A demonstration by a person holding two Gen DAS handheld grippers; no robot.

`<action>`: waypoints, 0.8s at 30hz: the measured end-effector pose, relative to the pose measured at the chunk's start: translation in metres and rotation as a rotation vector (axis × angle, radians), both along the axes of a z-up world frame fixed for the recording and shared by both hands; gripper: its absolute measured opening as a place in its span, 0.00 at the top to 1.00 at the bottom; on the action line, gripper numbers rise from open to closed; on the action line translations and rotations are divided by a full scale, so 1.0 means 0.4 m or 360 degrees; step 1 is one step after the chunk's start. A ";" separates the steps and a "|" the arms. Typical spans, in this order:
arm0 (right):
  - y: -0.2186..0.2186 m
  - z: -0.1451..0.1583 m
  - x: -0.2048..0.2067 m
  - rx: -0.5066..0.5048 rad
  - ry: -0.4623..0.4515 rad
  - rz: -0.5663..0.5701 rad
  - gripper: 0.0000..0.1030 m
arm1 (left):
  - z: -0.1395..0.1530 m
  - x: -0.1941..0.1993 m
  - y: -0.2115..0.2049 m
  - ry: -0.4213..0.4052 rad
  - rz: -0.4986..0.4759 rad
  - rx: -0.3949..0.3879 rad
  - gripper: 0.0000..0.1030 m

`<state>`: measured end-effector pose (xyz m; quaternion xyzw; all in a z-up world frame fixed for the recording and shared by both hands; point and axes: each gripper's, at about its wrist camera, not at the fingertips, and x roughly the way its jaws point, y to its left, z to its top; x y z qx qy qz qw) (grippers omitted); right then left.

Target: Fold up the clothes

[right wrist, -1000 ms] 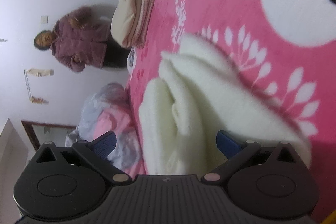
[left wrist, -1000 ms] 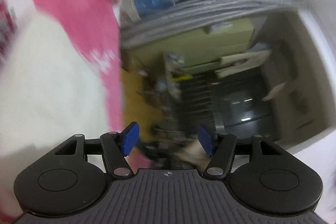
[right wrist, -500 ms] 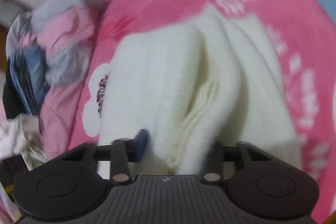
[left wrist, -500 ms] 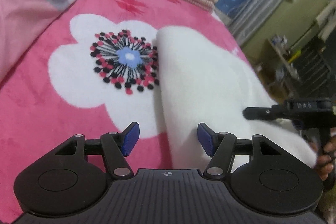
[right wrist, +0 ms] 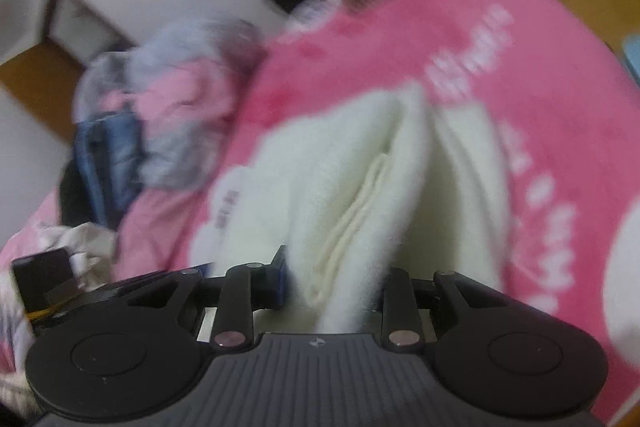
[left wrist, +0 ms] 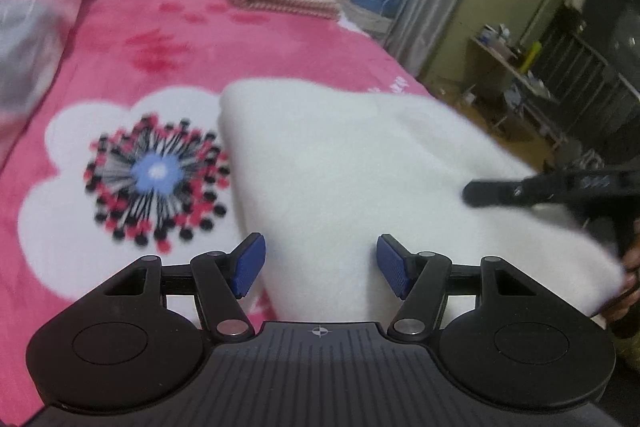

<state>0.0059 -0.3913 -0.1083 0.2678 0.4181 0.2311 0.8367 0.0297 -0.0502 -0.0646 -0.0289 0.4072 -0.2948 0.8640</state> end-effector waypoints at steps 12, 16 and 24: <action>-0.111 0.055 -0.082 -0.0045 0.0132 -0.0268 0.51 | 0.022 -0.050 0.026 -0.0181 -0.0047 -0.0009 0.35; -0.086 0.164 -0.165 -0.0116 -0.0022 -0.0127 0.50 | 0.050 -0.136 0.065 -0.0295 -0.0304 0.0006 0.35; 0.073 0.147 -0.185 -0.0403 0.0088 0.0190 0.56 | -0.020 -0.317 -0.032 -0.0667 -0.0685 0.0477 0.50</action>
